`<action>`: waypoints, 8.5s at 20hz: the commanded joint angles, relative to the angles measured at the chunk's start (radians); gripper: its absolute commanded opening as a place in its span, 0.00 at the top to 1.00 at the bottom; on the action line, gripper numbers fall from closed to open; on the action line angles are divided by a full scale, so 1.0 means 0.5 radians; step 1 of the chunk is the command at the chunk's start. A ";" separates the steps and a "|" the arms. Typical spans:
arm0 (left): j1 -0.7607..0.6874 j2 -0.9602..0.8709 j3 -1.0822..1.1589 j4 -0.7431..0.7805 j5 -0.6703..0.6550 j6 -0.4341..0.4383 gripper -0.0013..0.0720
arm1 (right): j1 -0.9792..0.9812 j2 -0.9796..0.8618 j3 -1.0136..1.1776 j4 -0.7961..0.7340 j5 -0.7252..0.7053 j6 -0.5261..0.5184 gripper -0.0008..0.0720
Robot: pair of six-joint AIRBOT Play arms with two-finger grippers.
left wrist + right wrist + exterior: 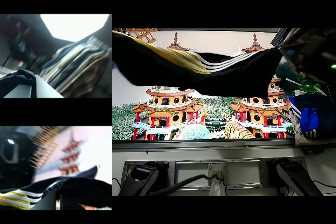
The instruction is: Fold the clothes and pants, and hang the long-sleeved shirts on hangers.
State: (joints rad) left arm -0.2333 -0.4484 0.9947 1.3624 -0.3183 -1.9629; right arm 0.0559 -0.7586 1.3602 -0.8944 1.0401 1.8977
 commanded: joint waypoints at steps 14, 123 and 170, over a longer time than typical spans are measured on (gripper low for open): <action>-0.008 -0.181 0.108 0.104 0.287 0.240 0.97 | 0.002 0.139 0.198 -0.130 0.345 0.459 0.95; -1.601 -2.012 -0.340 -1.529 -0.022 0.490 0.97 | -0.045 0.050 -0.867 -0.523 0.951 -0.266 0.95; -0.049 -0.161 -0.970 0.574 -1.585 -0.347 0.96 | 1.955 -1.392 0.250 -1.290 0.542 -0.115 0.50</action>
State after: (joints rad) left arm -0.2588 -0.5327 0.5106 1.5860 -1.1049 -2.0857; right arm 1.0325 -1.4979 1.4647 -1.4425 1.2392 1.8500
